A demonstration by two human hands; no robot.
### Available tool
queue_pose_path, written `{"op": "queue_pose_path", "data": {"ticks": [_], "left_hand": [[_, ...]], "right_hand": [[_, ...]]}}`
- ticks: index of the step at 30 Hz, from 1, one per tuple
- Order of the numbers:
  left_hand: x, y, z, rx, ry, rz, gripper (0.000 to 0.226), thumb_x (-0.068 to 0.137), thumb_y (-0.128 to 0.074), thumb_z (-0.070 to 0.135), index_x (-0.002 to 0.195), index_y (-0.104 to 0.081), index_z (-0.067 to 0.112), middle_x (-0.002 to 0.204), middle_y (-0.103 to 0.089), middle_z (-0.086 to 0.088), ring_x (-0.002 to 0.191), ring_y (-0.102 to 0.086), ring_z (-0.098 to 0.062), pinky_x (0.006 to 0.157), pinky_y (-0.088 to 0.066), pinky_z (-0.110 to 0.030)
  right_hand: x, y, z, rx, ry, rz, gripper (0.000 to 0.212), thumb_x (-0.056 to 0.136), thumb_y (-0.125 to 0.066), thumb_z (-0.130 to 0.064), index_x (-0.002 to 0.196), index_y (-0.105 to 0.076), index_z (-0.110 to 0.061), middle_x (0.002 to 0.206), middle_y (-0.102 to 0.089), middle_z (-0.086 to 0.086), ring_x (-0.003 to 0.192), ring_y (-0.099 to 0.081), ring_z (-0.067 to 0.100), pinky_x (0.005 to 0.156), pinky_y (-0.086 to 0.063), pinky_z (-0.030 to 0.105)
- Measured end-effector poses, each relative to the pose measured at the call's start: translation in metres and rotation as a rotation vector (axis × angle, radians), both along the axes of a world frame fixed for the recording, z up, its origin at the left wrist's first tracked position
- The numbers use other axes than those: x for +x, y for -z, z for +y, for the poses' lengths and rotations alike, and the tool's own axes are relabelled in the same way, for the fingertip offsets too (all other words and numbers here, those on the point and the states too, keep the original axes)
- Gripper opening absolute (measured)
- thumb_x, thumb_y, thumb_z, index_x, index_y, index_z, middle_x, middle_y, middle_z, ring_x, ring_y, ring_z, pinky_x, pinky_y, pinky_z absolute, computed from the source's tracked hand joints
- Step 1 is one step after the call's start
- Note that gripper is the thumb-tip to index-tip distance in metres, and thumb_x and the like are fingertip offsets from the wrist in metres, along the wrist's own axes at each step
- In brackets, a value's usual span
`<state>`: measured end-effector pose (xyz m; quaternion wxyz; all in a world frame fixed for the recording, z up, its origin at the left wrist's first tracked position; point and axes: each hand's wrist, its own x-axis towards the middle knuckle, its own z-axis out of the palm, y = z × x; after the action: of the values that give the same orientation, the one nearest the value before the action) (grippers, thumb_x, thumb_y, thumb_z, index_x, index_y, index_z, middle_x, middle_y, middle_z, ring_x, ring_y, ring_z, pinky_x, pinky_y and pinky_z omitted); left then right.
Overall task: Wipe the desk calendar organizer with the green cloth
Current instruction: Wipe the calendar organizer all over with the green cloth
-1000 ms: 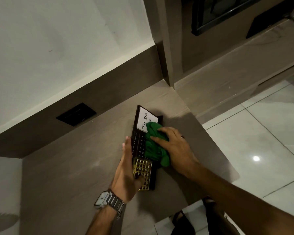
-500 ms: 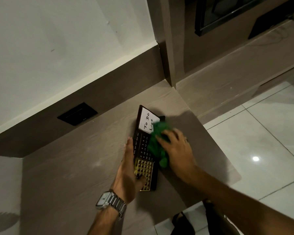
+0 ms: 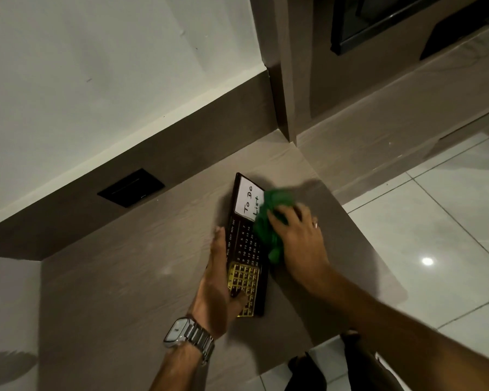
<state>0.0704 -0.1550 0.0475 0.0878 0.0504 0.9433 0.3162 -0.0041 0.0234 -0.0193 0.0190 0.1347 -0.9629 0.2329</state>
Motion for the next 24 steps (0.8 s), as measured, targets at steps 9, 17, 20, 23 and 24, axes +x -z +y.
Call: {"op": "queue_pose_path", "data": {"ticks": [9,17,20,23,24], "left_hand": [[0.0,0.0,0.003,0.014,-0.048,-0.057,0.126,0.069,-0.079,0.004,0.15,0.016,0.021,0.161,-0.018,-0.012,0.146,-0.027,-0.03,0.113,-0.036,-0.055],[-0.001,-0.007,0.008,-0.02,-0.093,-0.122,0.127,0.068,-0.078,0.004,0.15,0.016,0.027,0.163,-0.014,-0.007,0.148,-0.019,-0.027,0.116,-0.03,-0.056],[-0.001,-0.006,0.008,0.03,-0.09,-0.111,0.123,0.069,-0.08,0.005,0.151,0.011,0.02,0.162,-0.017,-0.006,0.147,-0.022,-0.025,0.118,-0.029,-0.052],[-0.001,-0.007,0.008,0.041,-0.118,-0.111,0.123,0.068,-0.08,0.005,0.152,0.008,0.021,0.16,-0.02,-0.003,0.144,-0.024,-0.019,0.117,-0.029,-0.047],[-0.001,-0.007,0.009,0.034,-0.124,-0.12,0.124,0.067,-0.08,0.004,0.151,0.009,0.023,0.16,-0.021,-0.005,0.144,-0.025,-0.022,0.116,-0.03,-0.048]], "right_hand": [[0.045,0.002,0.013,-0.096,-0.205,0.043,0.058,0.07,-0.078,-0.02,0.125,-0.061,-0.022,0.128,-0.058,0.007,0.123,-0.037,0.033,0.087,-0.05,0.053],[-0.006,-0.016,0.002,-0.029,0.012,0.018,0.057,0.077,-0.071,-0.011,0.132,-0.055,-0.018,0.139,-0.051,0.008,0.129,-0.037,0.035,0.096,-0.042,0.052],[0.08,0.0,0.002,-0.111,-0.211,0.038,0.059,0.062,-0.086,-0.013,0.118,-0.066,-0.018,0.126,-0.062,0.006,0.119,-0.05,0.037,0.084,-0.053,0.052],[0.122,0.005,0.01,-0.119,-0.425,0.019,0.06,0.063,-0.085,-0.029,0.119,-0.064,-0.03,0.126,-0.062,-0.006,0.119,-0.044,0.029,0.078,-0.053,0.043],[0.118,0.004,0.012,-0.132,-0.427,0.026,0.058,0.064,-0.084,-0.03,0.118,-0.064,-0.03,0.125,-0.062,-0.006,0.119,-0.045,0.029,0.077,-0.053,0.043]]}}
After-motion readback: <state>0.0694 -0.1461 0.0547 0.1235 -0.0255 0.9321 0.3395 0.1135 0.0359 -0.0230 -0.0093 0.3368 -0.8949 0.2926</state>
